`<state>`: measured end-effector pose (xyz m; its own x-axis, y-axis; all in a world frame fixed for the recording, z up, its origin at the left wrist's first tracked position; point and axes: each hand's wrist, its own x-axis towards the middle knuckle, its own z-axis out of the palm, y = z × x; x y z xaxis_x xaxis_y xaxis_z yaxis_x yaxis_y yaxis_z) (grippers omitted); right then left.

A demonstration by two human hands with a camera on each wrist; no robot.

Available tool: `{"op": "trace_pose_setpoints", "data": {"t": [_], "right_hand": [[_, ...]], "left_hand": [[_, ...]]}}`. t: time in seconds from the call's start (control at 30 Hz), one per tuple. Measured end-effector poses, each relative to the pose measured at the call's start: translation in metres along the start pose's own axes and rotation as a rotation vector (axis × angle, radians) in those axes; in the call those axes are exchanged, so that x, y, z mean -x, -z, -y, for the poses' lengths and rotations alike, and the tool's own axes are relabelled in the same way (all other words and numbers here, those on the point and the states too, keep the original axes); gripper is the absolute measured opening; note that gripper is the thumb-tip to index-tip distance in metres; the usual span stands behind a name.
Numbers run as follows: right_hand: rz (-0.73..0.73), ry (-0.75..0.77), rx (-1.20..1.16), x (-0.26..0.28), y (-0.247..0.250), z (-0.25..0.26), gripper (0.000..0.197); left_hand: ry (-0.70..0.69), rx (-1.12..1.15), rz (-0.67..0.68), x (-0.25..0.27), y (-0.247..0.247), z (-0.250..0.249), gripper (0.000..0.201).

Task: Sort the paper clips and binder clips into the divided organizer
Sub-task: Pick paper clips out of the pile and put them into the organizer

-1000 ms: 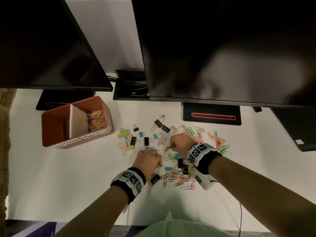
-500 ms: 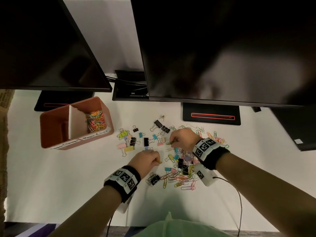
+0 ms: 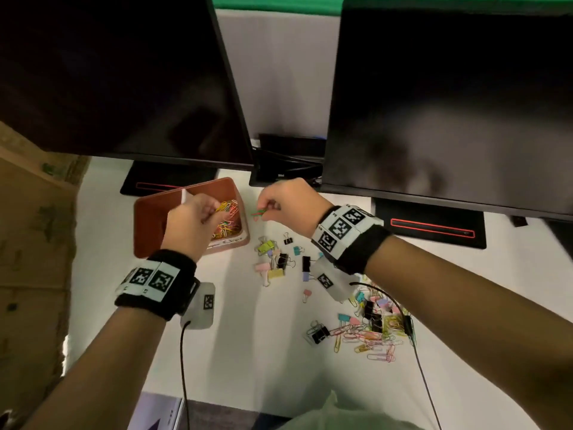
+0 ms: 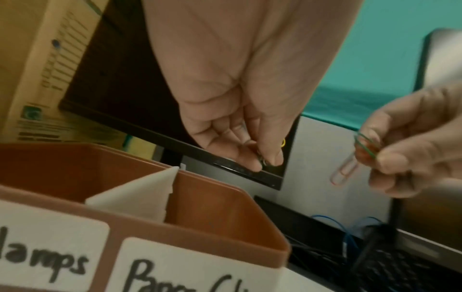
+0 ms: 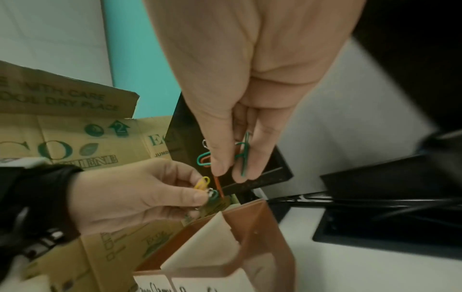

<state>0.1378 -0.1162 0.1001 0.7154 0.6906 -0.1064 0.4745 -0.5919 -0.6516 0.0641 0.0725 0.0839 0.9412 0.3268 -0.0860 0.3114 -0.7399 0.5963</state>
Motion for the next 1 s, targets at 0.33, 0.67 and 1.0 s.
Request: {"op": "trace_pose_setpoints", "data": {"t": [0.33,0.67,1.0], "right_hand": [[0.063,-0.088,-0.087,-0.041,-0.037,0.024,0.041],[0.331,-0.247,0.077,0.120,-0.025,-0.073,0.030],[0.480,-0.126,0.363,0.190,-0.081,-0.093,0.048]], "left_hand": [[-0.116,-0.038,-0.017,-0.001,-0.003,0.012,0.028],[-0.318,0.091,0.746,0.096,-0.094,-0.019,0.046],[-0.455,-0.181,0.987,0.126,-0.153,-0.012,0.027]]}}
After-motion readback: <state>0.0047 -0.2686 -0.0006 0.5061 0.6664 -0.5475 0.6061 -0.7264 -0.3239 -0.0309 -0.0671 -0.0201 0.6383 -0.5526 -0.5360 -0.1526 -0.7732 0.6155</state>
